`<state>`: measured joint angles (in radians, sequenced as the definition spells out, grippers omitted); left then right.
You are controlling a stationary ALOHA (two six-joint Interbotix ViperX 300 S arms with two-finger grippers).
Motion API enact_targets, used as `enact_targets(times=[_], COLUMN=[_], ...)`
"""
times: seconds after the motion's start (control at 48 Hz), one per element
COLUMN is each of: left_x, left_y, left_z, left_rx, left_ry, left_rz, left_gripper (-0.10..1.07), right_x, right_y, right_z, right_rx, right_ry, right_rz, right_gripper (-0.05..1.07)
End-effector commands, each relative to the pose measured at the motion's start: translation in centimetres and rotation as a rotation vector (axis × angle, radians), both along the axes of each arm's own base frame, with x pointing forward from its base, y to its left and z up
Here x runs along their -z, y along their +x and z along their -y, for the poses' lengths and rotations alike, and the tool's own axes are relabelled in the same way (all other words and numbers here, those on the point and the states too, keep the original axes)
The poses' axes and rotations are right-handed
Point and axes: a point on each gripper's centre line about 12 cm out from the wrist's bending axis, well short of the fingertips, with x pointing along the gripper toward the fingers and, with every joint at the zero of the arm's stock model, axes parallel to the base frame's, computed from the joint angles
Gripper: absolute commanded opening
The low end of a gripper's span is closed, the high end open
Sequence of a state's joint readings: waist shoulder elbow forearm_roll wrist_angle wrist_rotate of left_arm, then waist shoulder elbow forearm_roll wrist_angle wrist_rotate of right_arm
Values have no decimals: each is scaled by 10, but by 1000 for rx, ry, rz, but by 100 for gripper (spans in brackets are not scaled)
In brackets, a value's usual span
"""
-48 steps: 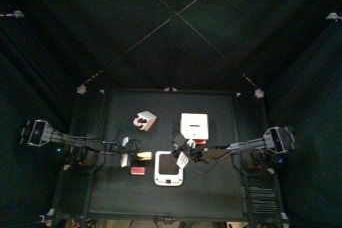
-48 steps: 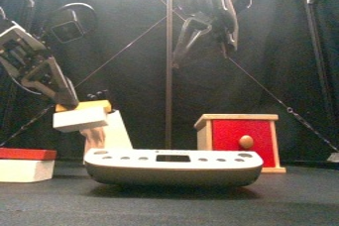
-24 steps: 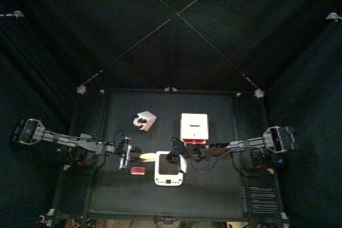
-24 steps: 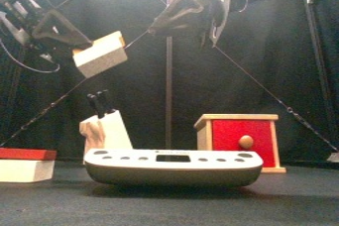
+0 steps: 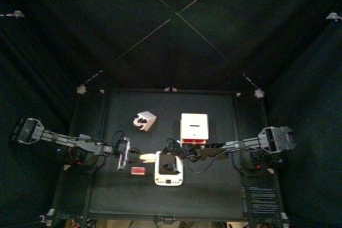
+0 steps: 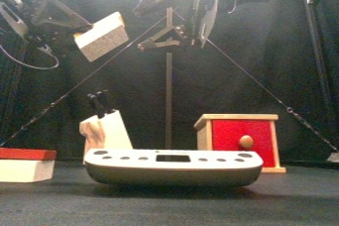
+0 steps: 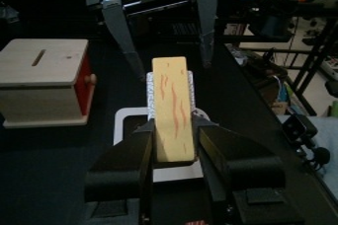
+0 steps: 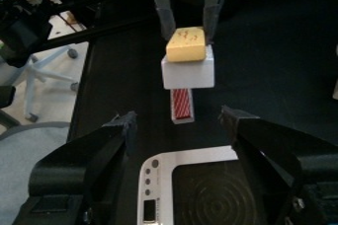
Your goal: Hand over egg sushi
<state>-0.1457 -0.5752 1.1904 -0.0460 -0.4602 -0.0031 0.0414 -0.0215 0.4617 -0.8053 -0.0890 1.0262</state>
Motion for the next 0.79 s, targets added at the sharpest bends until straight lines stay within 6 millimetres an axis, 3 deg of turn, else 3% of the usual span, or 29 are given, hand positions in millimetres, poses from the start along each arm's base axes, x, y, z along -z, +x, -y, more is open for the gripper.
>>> enact_targets(times=[0.0,0.354,0.771], left_x=[-9,-21,-21], left_y=[6,11,12], left_z=[2,0,-5], left_rx=[3,-24,-67], left_ry=[-4,-45,-99], left_rz=[32,105,110], left_gripper=[33,33,32], right_x=[-21,-13,-20], right_y=[5,16,19], right_z=[6,18,24], right_rx=[12,39,53], right_ry=[-2,-5,-3], right_rz=[52,38,57], right_gripper=[98,98,98])
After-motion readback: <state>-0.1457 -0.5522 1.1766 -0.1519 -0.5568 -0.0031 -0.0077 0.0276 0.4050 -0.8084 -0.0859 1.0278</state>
